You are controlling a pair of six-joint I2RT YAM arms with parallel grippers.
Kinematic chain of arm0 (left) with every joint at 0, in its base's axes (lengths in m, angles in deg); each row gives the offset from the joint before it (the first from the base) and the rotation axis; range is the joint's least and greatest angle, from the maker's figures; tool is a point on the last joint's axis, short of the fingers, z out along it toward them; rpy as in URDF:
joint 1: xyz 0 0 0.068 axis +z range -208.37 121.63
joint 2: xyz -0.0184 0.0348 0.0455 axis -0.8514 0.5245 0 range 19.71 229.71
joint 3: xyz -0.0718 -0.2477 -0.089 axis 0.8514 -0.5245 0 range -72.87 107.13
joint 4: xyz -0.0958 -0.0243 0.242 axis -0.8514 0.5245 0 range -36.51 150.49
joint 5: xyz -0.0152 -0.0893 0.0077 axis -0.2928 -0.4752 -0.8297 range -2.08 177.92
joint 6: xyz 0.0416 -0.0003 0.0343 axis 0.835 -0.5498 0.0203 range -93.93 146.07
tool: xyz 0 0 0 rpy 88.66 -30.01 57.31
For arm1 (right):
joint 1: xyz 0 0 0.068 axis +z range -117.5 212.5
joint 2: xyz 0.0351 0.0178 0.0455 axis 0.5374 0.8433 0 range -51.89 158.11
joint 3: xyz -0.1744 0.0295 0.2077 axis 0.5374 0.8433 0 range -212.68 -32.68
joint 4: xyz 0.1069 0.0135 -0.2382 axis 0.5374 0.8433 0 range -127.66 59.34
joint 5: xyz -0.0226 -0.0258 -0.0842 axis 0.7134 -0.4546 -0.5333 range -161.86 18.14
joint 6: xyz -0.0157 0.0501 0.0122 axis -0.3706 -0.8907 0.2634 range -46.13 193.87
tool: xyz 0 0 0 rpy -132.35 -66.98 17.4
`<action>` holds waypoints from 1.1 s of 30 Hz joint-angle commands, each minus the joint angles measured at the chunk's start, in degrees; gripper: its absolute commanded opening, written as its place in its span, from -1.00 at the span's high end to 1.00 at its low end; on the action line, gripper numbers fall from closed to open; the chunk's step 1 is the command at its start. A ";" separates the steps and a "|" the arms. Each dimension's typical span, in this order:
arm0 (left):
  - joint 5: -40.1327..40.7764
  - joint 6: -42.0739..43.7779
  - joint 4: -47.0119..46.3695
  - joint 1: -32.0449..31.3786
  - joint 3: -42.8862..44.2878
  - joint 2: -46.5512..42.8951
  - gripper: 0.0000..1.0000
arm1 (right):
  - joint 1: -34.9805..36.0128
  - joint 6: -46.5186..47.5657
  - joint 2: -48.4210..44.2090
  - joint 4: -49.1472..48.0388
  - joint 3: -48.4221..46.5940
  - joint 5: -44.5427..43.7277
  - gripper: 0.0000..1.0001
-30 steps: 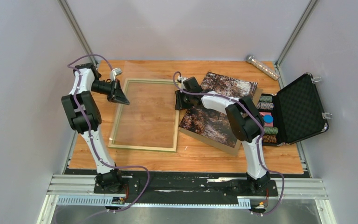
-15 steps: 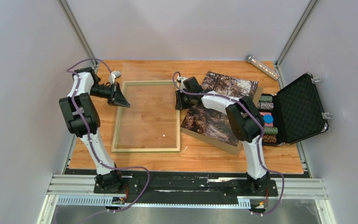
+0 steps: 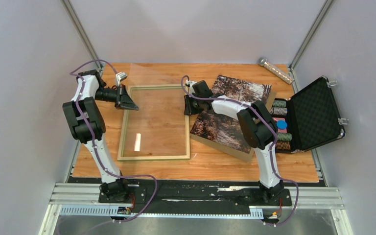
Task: Put the photo into the frame
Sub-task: Adjust the photo frame item, then place the photo frame item in the photo frame.
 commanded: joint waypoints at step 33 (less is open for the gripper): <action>-11.71 -3.08 6.10 0.13 -1.99 -10.71 1.00 | -1.04 -0.46 -11.84 -0.97 5.22 -2.35 -0.15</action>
